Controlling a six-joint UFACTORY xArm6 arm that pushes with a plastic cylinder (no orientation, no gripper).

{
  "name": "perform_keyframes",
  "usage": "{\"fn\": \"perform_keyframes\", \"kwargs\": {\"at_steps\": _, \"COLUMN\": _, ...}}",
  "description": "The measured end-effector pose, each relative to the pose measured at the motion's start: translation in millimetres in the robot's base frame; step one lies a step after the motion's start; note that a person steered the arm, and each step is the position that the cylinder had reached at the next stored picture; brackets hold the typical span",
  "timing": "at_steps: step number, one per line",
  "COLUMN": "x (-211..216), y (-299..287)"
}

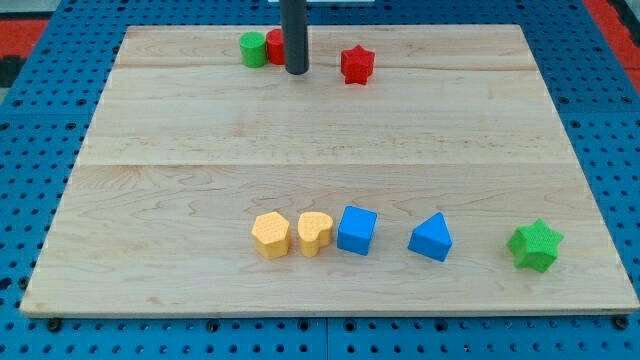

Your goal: Move your arm at the bottom right of the green star

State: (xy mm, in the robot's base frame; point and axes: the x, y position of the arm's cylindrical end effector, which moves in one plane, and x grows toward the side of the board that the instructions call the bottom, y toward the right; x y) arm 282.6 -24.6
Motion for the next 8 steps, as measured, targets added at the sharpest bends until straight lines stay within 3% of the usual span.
{"fn": "perform_keyframes", "kwargs": {"at_steps": 1, "x": 21.5, "y": 27.1}}
{"fn": "perform_keyframes", "kwargs": {"at_steps": 4, "x": 7.1, "y": 27.3}}
{"fn": "perform_keyframes", "kwargs": {"at_steps": 5, "x": 33.1, "y": 29.5}}
{"fn": "perform_keyframes", "kwargs": {"at_steps": 6, "x": 70.6, "y": 110.0}}
{"fn": "perform_keyframes", "kwargs": {"at_steps": 7, "x": 81.8, "y": 220.5}}
{"fn": "perform_keyframes", "kwargs": {"at_steps": 8, "x": 142.4, "y": 343.4}}
